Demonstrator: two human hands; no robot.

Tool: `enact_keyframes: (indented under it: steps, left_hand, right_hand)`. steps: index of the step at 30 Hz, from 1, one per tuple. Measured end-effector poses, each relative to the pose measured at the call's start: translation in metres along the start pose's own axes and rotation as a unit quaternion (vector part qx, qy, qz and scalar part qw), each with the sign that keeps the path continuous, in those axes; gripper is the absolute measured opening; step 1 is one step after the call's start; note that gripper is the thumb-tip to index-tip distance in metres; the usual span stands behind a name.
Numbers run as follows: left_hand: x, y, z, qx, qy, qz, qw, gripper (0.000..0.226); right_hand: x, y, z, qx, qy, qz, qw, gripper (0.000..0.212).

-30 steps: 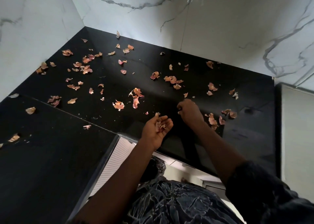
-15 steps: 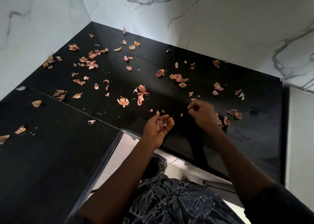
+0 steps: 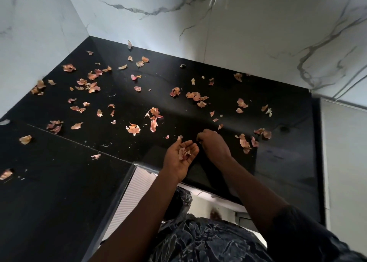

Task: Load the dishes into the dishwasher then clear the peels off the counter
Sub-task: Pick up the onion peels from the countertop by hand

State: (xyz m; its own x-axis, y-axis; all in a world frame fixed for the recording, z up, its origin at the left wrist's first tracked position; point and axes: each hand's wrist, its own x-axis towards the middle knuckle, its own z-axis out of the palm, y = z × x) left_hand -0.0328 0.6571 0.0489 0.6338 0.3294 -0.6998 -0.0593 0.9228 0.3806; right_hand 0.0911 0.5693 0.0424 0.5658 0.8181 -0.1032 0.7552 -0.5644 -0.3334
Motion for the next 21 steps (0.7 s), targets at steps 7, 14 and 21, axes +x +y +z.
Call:
enact_keyframes:
  steps: [7, 14, 21]
  left_hand:
    - [0.002, 0.007, -0.005, 0.004, 0.008, 0.009, 1.000, 0.043]
    - [0.006, 0.007, -0.004, 0.013, -0.018, 0.017, 1.000, 0.040]
    - [0.003, 0.006, 0.002, -0.002, 0.008, 0.003, 1.000, 0.044]
  right_hand:
    - [0.001, 0.000, -0.017, 0.226, 0.027, 0.091, 0.970, 0.016]
    - [-0.017, -0.037, -0.045, 0.313, -0.005, -0.004, 0.950, 0.012]
    - [0.027, 0.051, -0.032, 0.092, 0.046, 0.139, 0.985, 0.028]
